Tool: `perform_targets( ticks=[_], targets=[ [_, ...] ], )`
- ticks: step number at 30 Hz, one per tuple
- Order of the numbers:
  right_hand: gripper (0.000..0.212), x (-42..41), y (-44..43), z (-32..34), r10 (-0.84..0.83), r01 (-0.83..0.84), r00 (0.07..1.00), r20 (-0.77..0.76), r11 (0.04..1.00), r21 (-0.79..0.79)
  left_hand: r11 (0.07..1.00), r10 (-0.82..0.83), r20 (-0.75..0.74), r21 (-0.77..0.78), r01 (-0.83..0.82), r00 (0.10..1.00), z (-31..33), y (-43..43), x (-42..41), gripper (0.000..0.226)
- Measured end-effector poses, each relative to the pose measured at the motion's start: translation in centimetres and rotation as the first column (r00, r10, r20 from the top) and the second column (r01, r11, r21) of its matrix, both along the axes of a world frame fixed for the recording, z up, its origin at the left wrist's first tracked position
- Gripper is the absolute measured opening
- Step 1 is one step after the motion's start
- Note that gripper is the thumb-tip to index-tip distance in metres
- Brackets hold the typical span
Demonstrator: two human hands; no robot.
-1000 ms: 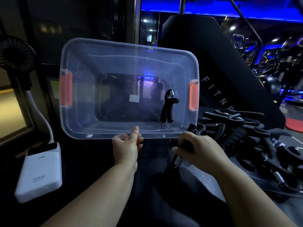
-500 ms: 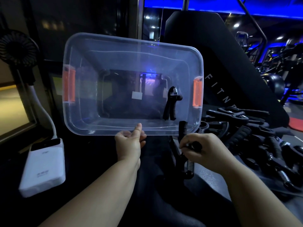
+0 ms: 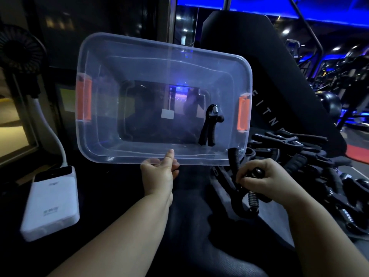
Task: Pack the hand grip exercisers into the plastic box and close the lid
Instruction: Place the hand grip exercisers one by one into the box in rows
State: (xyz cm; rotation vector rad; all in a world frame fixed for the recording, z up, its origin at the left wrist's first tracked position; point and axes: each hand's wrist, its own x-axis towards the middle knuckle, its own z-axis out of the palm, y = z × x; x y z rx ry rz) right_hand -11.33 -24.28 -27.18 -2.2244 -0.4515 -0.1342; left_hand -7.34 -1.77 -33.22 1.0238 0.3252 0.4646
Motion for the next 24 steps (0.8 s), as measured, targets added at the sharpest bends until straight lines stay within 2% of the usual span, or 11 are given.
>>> perform_targets(
  ticks=[5,12,16,18,21,24],
  targets=[
    [0.020,-0.3,-0.2,0.4,0.048,-0.044,0.998,-0.049,0.997,0.068,1.000,-0.010,0.003,-0.010,0.010,1.000,0.1,0.0,0.0,0.032],
    [0.030,-0.3,0.7,0.4,0.121,-0.119,0.993,0.004,0.967,0.224,1.000,0.001,-0.001,-0.002,-0.001,1.000,-0.1,0.0,0.2,0.034],
    [0.012,-0.3,1.1,1.2,0.149,-0.149,0.988,0.040,0.856,0.494,1.000,-0.005,0.006,-0.011,0.005,1.000,-0.2,0.0,0.3,0.032],
    [0.019,0.0,1.6,1.7,0.107,-0.108,0.994,0.037,0.804,0.584,1.000,-0.006,0.011,-0.018,0.006,1.000,-0.2,0.1,0.4,0.032],
    [0.032,1.0,2.7,2.6,0.027,-0.052,0.998,0.052,0.834,0.549,1.000,-0.007,0.011,-0.016,0.008,1.000,-0.4,0.0,0.5,0.032],
    [0.027,2.6,4.5,3.1,-0.089,0.042,0.991,0.101,0.916,0.398,1.000,-0.010,0.003,-0.024,0.010,1.000,-0.6,0.1,0.6,0.034]
  ],
)
